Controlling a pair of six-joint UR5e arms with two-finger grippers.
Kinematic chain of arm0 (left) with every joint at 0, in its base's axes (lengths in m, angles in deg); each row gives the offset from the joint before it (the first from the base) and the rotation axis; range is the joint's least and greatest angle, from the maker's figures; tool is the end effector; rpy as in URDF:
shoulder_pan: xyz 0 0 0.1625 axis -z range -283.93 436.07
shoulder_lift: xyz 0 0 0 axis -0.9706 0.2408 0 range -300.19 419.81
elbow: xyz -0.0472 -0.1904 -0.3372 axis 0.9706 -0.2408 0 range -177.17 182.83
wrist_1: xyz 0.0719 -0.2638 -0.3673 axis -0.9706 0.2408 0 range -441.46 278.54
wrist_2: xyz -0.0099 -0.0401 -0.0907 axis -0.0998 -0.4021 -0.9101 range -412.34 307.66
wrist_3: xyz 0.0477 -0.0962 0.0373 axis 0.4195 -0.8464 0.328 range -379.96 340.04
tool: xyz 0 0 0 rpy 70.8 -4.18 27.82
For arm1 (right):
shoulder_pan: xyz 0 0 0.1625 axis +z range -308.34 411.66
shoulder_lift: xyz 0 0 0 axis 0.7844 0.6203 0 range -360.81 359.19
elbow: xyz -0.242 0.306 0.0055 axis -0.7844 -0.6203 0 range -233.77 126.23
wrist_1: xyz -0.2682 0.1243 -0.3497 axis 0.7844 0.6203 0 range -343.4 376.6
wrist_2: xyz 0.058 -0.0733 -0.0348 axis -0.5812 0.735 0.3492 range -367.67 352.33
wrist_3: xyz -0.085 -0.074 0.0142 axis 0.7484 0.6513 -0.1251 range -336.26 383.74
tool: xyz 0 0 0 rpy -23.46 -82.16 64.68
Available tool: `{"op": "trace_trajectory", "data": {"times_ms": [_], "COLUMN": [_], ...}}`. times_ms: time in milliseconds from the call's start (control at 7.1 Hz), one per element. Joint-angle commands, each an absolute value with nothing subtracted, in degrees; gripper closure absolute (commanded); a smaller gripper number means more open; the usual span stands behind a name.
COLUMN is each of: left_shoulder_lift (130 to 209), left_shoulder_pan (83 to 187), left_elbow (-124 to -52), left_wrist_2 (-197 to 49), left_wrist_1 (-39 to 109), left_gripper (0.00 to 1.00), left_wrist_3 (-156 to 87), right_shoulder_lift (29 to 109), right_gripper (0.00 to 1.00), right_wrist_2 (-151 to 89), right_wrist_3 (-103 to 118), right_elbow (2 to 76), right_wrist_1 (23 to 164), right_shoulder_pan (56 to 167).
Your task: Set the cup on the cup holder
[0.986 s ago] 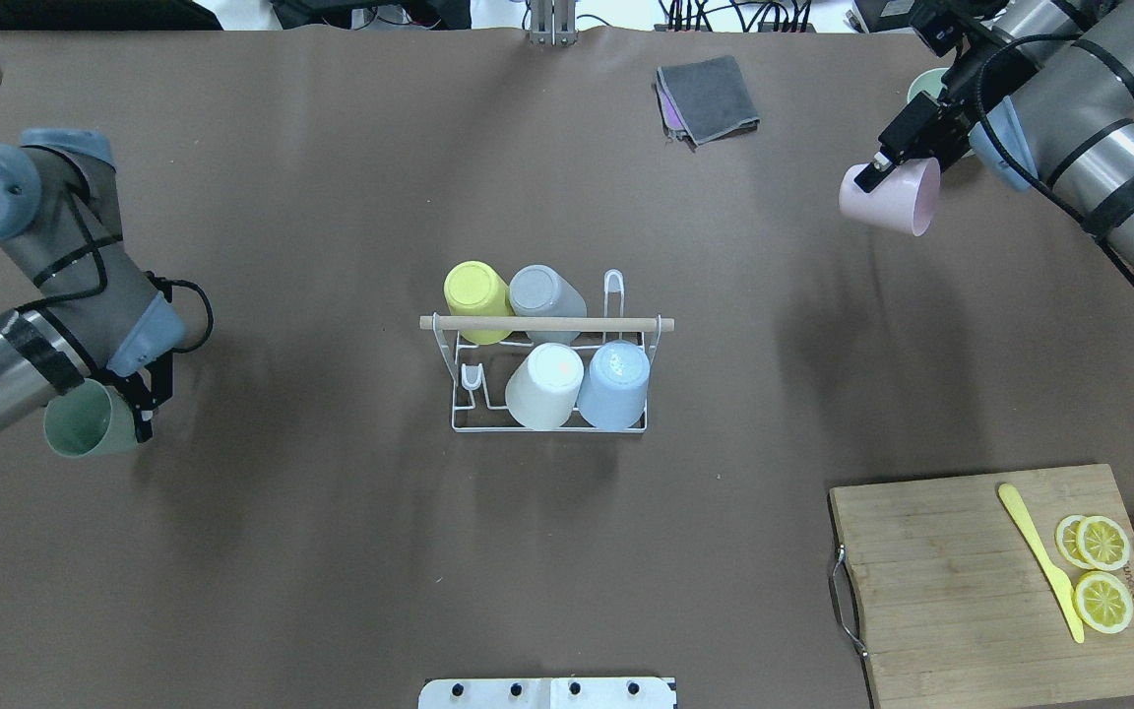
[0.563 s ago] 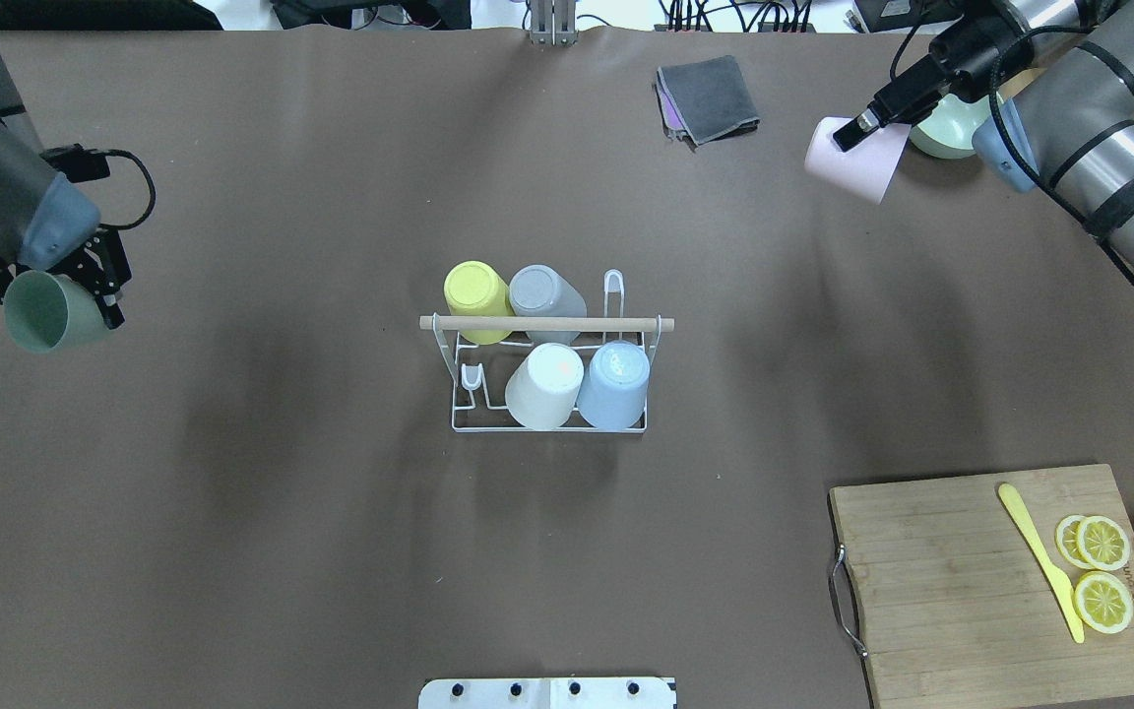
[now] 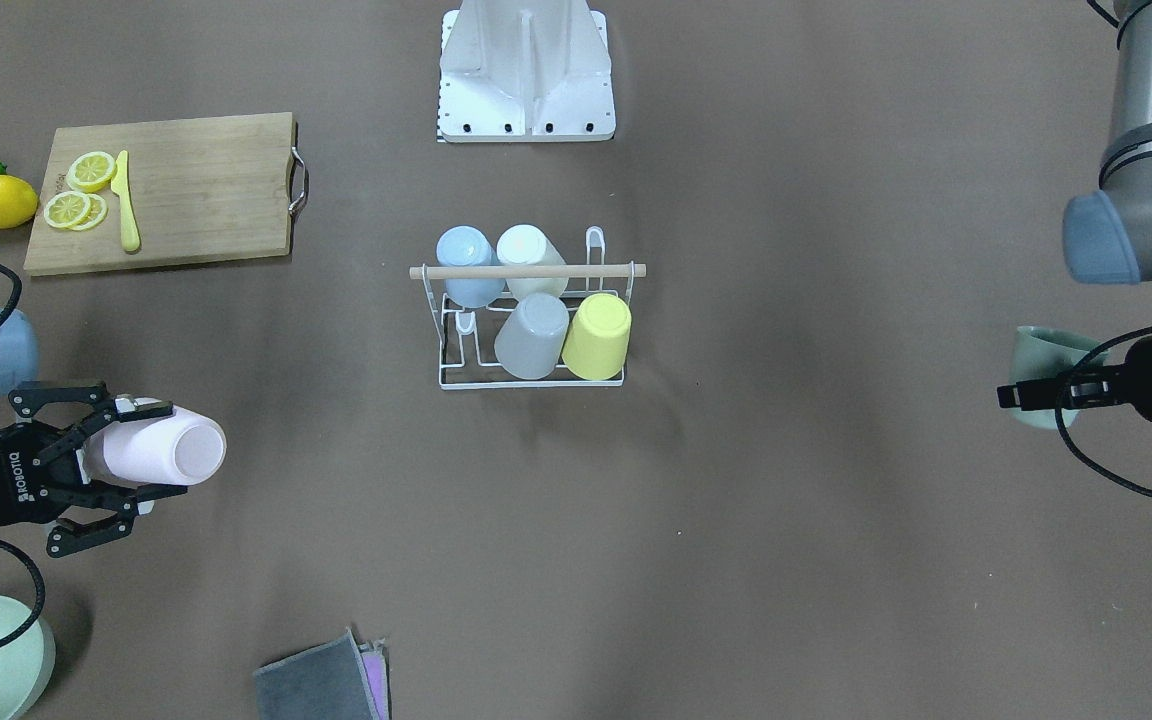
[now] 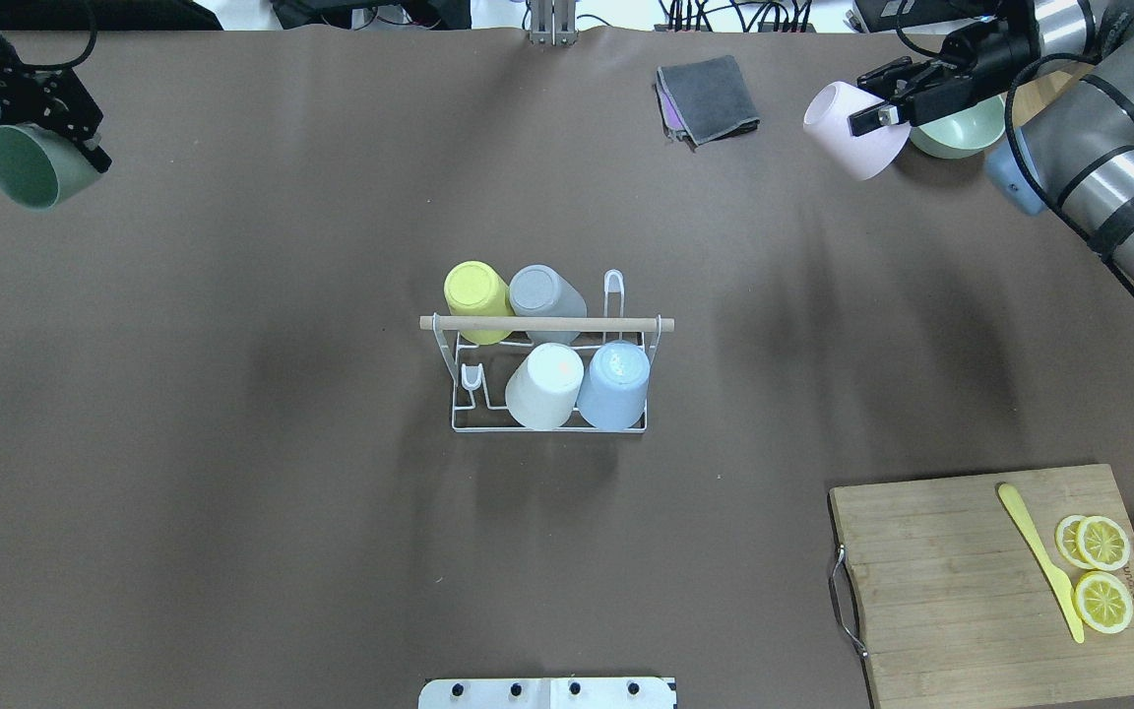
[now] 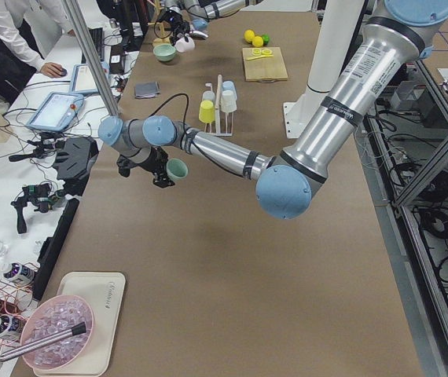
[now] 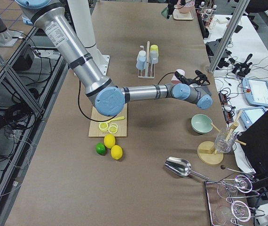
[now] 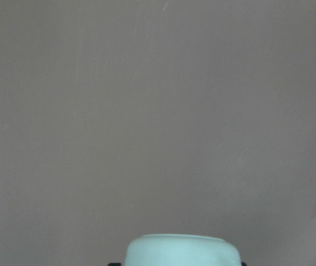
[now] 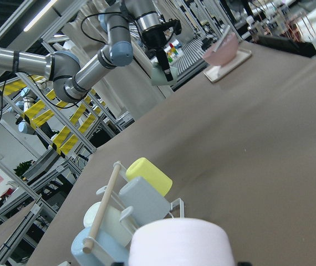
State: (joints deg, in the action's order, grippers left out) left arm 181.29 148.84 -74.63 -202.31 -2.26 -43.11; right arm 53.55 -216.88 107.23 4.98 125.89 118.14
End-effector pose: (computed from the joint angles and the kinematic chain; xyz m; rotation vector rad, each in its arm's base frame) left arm 0.1812 -0.7026 0.3952 -0.2396 1.0249 -0.0191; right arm -0.2780 -0.7240 0.4181 0.9425 -1.9676 -0.8568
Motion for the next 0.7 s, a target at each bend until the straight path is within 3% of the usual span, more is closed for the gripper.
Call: {"op": "trace_trajectory", "data": {"times_ms": [0,563], "left_shoulder_lift": [181.28,179.97], "left_shoulder_pan": [150.50,148.33], "left_elbow": [-74.78,-80.04], "left_wrist_2": [-200.45,-179.49], "left_wrist_1": [23.73,79.41], "left_gripper": [1.00,1.00], "left_wrist_3": [-61.90,-91.18], "right_shoulder_lift": [53.33,49.92], "right_gripper": [0.70,0.70], "right_wrist_2": [-223.41,-230.00], "right_wrist_3": [123.00,139.21], "right_elbow": [4.85,4.50], "right_wrist_1": [125.85,126.11], "right_shoulder_pan": [116.97,111.10]}}
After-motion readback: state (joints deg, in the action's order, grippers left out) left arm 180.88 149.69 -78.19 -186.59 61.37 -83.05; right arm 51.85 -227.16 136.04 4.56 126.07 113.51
